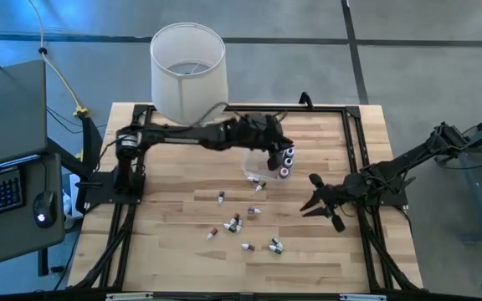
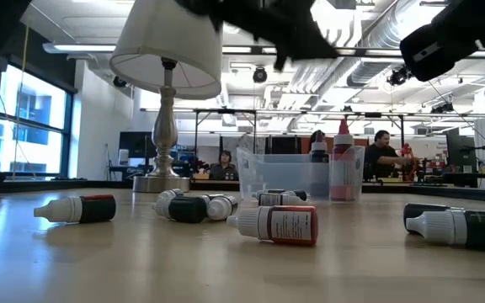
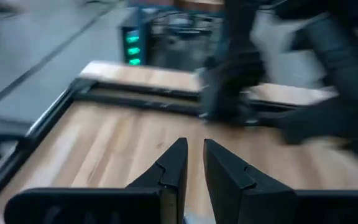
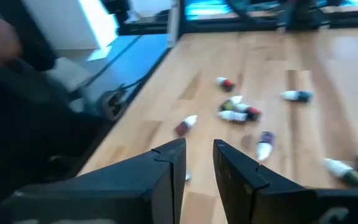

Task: Pick & Place food coloring
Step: Put the bottom small purple food coloring bottle into the transparent bin

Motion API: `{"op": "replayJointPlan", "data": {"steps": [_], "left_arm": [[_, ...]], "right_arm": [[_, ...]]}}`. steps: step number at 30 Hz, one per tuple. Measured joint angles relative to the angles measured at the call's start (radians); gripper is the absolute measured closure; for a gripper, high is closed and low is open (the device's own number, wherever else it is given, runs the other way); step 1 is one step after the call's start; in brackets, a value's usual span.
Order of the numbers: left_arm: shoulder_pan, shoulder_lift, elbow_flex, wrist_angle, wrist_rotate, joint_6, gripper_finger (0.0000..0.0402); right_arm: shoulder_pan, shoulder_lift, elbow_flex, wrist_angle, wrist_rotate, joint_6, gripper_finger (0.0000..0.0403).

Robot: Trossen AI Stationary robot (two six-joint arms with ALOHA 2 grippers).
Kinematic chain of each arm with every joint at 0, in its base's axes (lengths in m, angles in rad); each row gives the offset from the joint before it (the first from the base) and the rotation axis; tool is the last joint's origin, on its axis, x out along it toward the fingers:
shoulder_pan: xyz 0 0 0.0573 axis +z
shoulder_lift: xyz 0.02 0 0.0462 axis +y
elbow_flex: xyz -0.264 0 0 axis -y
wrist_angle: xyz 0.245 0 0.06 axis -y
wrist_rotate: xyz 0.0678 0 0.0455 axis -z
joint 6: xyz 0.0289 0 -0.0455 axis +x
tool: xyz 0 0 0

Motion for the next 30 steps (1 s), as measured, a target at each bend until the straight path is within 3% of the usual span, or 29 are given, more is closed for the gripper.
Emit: {"op": "replayJointPlan", "data": {"steps": [5,7,11,15,20,24,26,30], "left_arm": [[0.0,-0.101,0.21,-0.443,0.072,0.076,0.0363],[0.0,-0.127,0.297,-0.626,0.074,0.097,0.037],[0.0,-0.181,0.41,-0.958,0.074,0.101,0.039],[-0.031,-0.267,0.372,-1.111,0.068,0.109,0.04],[-0.15,-0.432,0.135,-1.05,-0.021,0.128,0.0399],[-0.238,-0.613,-0.21,-0.819,-0.108,0.089,0.0399],[-0.271,-0.697,-0.383,-0.61,-0.134,0.058,0.0399],[-0.327,-0.829,-0.684,-0.295,-0.16,0.021,0.0399]], "right_arm": [[-0.004,0.043,0.0,0.013,0.235,0.011,0.0329],[-0.012,0.083,0.0,0.042,0.276,0.024,0.0329],[-0.041,0.183,0.0,0.21,0.205,-0.008,0.0329],[-0.069,0.291,0.034,0.323,0.123,-0.016,0.0329],[-0.074,0.456,0.155,0.222,0.131,-0.006,0.0329],[-0.072,0.595,0.255,0.175,0.062,-0.005,0.0329],[-0.067,0.648,0.308,0.146,0.037,0.02,0.0329],[-0.056,0.723,0.452,-0.052,0.051,0.056,0.0329]]}}
